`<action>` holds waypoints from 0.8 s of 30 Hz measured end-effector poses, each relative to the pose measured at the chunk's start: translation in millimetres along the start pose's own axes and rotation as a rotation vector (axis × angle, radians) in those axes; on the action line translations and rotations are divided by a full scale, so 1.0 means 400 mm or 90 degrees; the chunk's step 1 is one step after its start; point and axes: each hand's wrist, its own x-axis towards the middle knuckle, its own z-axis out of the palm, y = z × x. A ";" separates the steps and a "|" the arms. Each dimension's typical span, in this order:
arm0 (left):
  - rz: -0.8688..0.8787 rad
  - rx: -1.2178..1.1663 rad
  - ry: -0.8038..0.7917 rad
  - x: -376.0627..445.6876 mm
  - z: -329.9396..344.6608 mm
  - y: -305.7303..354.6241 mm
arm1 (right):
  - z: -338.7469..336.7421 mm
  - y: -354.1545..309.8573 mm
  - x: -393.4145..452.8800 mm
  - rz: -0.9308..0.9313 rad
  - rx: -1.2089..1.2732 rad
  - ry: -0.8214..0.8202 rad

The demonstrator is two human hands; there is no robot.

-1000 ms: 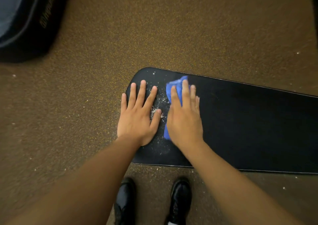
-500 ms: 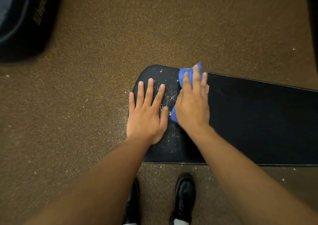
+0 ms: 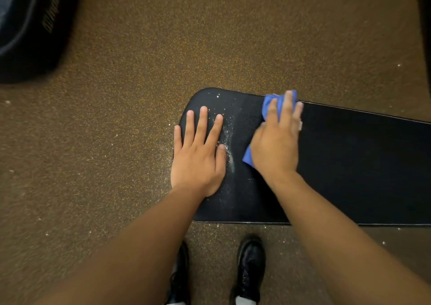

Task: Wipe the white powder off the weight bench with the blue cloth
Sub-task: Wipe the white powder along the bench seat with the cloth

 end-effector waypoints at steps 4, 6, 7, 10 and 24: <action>-0.002 0.000 0.001 0.002 0.003 -0.001 | 0.006 -0.033 -0.157 -0.152 -0.032 -0.059; -0.002 -0.002 0.001 0.002 0.002 -0.002 | -0.019 0.006 -0.250 -0.208 -0.037 -0.104; -0.001 -0.003 0.003 0.002 0.001 -0.002 | -0.031 0.036 -0.270 -0.203 -0.035 -0.111; -0.001 -0.005 0.005 -0.002 -0.001 -0.001 | -0.051 0.097 -0.222 -0.092 0.000 -0.088; -0.005 -0.007 0.003 0.001 -0.001 0.000 | -0.020 0.041 -0.168 -0.150 -0.025 -0.101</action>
